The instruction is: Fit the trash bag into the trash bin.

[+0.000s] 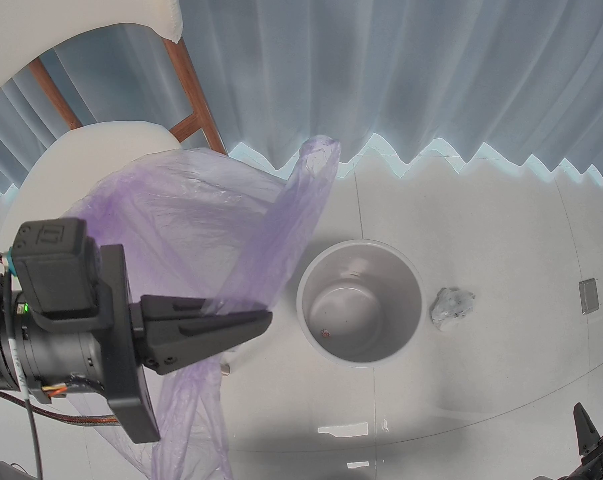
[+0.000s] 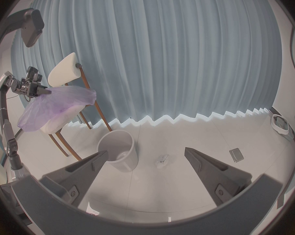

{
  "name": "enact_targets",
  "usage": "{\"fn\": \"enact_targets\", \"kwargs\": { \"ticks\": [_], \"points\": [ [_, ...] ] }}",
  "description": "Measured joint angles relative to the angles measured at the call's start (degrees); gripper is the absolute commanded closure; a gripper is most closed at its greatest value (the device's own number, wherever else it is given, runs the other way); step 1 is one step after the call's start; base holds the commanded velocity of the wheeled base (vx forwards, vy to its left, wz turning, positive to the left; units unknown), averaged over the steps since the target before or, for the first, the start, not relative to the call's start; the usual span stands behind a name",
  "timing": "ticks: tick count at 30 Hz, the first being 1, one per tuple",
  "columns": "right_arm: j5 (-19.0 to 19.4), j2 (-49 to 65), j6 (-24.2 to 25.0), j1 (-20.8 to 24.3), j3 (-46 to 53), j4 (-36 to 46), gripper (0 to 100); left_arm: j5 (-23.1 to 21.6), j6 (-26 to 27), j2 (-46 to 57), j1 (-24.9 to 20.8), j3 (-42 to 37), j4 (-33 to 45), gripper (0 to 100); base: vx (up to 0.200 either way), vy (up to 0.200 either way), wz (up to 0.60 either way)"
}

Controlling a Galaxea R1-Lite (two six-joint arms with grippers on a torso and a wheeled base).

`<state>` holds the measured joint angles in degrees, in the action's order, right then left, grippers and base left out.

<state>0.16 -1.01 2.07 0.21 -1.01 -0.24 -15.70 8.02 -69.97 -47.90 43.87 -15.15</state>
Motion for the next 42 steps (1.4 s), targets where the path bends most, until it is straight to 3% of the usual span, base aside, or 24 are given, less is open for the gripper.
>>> {"fn": "enact_targets", "kwargs": {
  "ticks": [10, 15, 32, 42],
  "points": [
    [0.00, 0.00, -0.05, 0.00, 0.00, 0.00, 0, -2.36, -3.38, -3.51, -0.85, 0.22, -12.59, 100, 0.000, 0.000, 0.00],
    [0.00, 0.00, -0.05, 0.00, 0.00, 0.00, 0, -1.95, -7.49, -7.69, -3.80, 1.08, -20.31, 100, 0.000, 0.000, 0.00],
    [0.00, 0.00, -0.07, 0.00, 0.00, 0.00, 0, -1.10, -23.75, -15.01, -12.50, 10.92, -21.44, 100, 0.000, 0.000, 0.00],
    [0.00, 0.00, -0.07, 0.00, 0.00, 0.00, 0, -1.58, -24.97, -17.32, -15.34, 11.86, -21.74, 100, 0.000, 0.000, 0.00]
  ]
}}
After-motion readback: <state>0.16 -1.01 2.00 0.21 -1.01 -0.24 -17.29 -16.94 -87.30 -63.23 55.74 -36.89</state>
